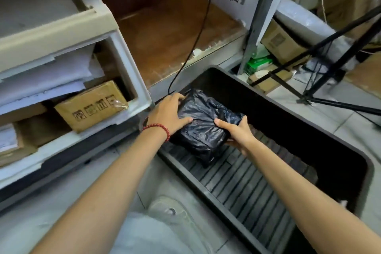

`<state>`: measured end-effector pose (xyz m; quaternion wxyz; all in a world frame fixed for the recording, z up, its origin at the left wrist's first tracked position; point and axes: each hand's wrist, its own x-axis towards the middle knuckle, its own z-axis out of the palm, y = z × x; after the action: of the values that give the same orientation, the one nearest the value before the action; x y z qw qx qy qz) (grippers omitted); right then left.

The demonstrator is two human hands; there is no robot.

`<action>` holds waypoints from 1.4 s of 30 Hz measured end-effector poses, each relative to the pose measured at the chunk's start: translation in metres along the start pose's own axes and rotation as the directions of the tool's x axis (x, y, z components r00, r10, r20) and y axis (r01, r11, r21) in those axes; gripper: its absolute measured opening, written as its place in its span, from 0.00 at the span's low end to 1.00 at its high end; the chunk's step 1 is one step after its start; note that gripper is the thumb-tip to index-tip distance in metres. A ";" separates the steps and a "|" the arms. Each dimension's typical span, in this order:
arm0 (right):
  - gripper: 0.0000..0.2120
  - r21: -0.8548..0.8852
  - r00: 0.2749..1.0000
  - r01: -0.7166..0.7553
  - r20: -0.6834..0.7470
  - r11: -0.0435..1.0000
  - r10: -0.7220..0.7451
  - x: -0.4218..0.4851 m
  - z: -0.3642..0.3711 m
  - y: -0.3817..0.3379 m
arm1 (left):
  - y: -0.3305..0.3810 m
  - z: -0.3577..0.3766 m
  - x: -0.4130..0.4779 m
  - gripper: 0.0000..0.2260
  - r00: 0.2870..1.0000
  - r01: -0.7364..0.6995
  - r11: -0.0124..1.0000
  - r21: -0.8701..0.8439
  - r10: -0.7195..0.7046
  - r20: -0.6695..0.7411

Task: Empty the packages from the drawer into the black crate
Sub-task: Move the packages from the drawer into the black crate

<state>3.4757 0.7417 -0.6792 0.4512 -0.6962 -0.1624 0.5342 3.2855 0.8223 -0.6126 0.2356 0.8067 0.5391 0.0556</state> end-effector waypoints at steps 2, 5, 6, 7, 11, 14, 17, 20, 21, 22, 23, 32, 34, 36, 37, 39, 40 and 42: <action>0.50 0.020 0.998 -0.068 0.009 0.997 0.068 0.013 0.008 0.027 | -0.016 0.014 -0.008 0.27 0.998 -0.013 0.987 0.159 0.021 -0.051; 0.57 0.042 0.993 -0.116 0.020 0.992 0.115 0.028 0.025 0.057 | -0.031 0.016 -0.013 0.23 0.996 -0.007 0.964 0.264 0.030 -0.083; 0.59 0.039 0.994 -0.109 0.031 0.993 0.108 0.031 0.032 0.063 | -0.034 0.014 -0.013 0.22 0.995 0.011 0.973 0.232 0.013 -0.102; 0.60 0.032 0.994 -0.100 0.046 0.994 0.099 0.034 0.037 0.066 | -0.038 0.011 -0.014 0.21 0.993 0.031 0.978 0.206 -0.006 -0.119; 0.56 0.164 0.991 -0.128 0.052 0.978 0.121 0.047 0.054 0.074 | -0.053 0.014 -0.027 0.22 0.987 0.105 0.960 0.260 -0.069 -0.144; 0.48 0.137 0.976 -0.214 0.080 0.967 0.204 0.059 0.066 0.084 | -0.063 0.021 -0.039 0.25 0.976 0.182 0.935 0.303 -0.136 -0.168; 0.37 0.007 0.965 -0.257 0.052 0.966 0.256 0.072 0.070 0.103 | -0.068 0.027 -0.050 0.28 0.942 0.334 0.919 0.210 -0.316 -0.114; 0.30 -0.063 0.976 -0.219 -0.001 0.974 0.220 0.075 0.070 0.110 | -0.060 0.033 -0.052 0.30 0.889 0.453 0.891 -0.002 -0.452 -0.077; 0.28 -0.091 0.977 -0.211 0.007 0.973 0.212 0.075 0.071 0.107 | -0.056 0.036 -0.050 0.29 0.882 0.460 0.886 -0.055 -0.463 -0.087; 0.26 -0.120 0.978 -0.204 0.027 0.972 0.209 0.075 0.072 0.104 | -0.053 0.039 -0.049 0.29 0.876 0.464 0.880 -0.099 -0.472 -0.100; 0.23 -0.149 0.977 -0.192 0.060 0.970 0.203 0.077 0.072 0.101 | -0.050 0.039 -0.048 0.28 0.869 0.467 0.874 -0.134 -0.481 -0.115; 0.23 -0.383 0.981 -0.160 0.042 0.910 0.190 0.086 0.094 0.088 | -0.072 0.035 -0.026 0.18 0.788 0.462 0.750 -0.473 -0.592 -0.170; 0.30 -0.564 0.995 -0.098 -0.061 0.820 0.077 0.086 0.098 0.090 | -0.079 0.030 -0.018 0.18 0.782 0.449 0.716 -0.535 -0.605 -0.154; 0.32 -0.657 0.995 -0.077 -0.098 0.749 0.017 0.084 0.098 0.089 | -0.085 0.027 -0.011 0.18 0.783 0.435 0.693 -0.575 -0.607 -0.138; 0.34 -0.677 0.996 -0.077 -0.087 0.732 0.024 0.081 0.097 0.088 | -0.086 0.026 -0.009 0.18 0.785 0.439 0.695 -0.569 -0.605 -0.134; 0.37 -0.729 0.998 -0.062 -0.051 0.682 0.036 0.074 0.095 0.084 | -0.085 0.026 -0.009 0.18 0.792 0.455 0.723 -0.520 -0.596 -0.136; 0.40 -0.767 0.999 -0.049 -0.039 0.640 0.031 0.069 0.093 0.082 | -0.084 0.028 -0.011 0.17 0.798 0.459 0.748 -0.480 -0.584 -0.147; 0.45 -0.842 0.999 -0.031 -0.042 0.538 -0.009 0.057 0.090 0.076 | -0.082 0.031 -0.020 0.17 0.826 0.454 0.812 -0.368 -0.538 -0.169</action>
<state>3.3977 0.7822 -0.7758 0.0612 -0.8392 -0.3854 0.3788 3.2183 0.8194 -0.6723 0.2917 0.5737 0.7430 0.1836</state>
